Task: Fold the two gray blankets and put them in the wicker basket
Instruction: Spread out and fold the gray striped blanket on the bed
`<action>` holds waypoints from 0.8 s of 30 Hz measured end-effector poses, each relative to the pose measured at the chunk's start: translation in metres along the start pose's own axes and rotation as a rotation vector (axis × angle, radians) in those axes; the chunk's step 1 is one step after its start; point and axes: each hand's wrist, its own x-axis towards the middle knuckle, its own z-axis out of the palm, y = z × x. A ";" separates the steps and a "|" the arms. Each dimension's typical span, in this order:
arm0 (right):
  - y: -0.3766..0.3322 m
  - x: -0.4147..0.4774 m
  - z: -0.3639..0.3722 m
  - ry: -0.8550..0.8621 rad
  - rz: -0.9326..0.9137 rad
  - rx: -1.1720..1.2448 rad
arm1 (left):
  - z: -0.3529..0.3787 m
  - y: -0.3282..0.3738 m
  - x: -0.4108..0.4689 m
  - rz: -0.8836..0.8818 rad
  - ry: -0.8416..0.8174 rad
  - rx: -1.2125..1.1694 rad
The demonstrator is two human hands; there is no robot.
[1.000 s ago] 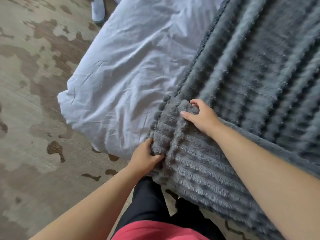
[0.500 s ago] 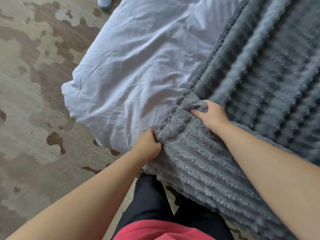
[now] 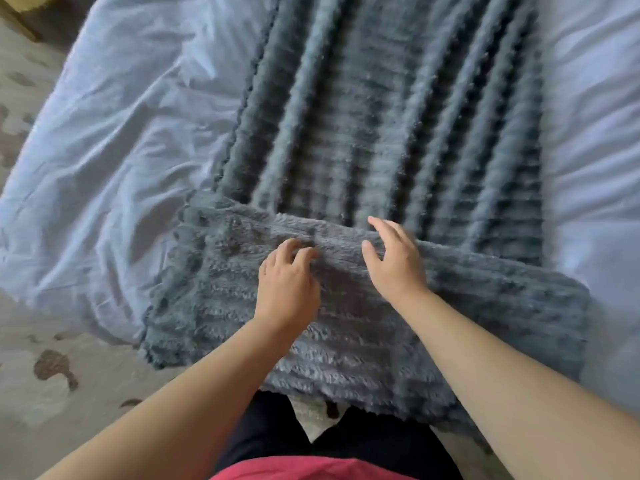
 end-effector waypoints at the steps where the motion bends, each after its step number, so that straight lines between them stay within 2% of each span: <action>1: 0.031 -0.010 -0.018 0.014 0.040 -0.020 | 0.014 0.024 0.001 0.040 -0.022 0.004; 4: 0.135 -0.047 -0.073 -0.134 0.251 -0.107 | 0.064 0.099 0.001 0.169 -0.175 0.062; 5: 0.166 -0.061 -0.091 -0.208 0.302 -0.099 | 0.084 0.122 0.000 0.176 -0.250 0.100; 7: 0.219 -0.086 -0.119 -0.267 0.322 -0.084 | 0.119 0.164 -0.003 0.081 -0.424 0.211; 9: 0.253 -0.099 -0.140 -0.172 0.324 -0.118 | 0.144 0.194 -0.002 -0.060 -0.488 0.308; 11: 0.275 -0.100 -0.152 0.021 0.391 -0.113 | 0.156 0.211 0.003 -0.143 -0.418 0.302; 13: 0.287 -0.092 -0.158 0.187 0.544 0.034 | 0.159 0.216 0.013 -0.125 -0.312 0.270; 14: 0.291 -0.087 -0.161 0.210 0.647 0.207 | 0.159 0.215 0.019 -0.087 -0.283 0.282; 16: 0.293 -0.076 -0.163 0.150 0.820 0.671 | 0.156 0.208 0.032 -0.017 -0.288 0.366; 18: 0.292 -0.069 -0.163 0.017 0.886 0.939 | 0.148 0.199 0.045 0.041 -0.294 0.503; 20: 0.286 -0.065 -0.165 -0.078 0.843 0.936 | 0.137 0.192 0.056 0.108 -0.316 0.581; 24: 0.274 -0.055 -0.178 -0.063 0.690 0.970 | 0.100 0.179 0.077 0.115 -0.545 0.313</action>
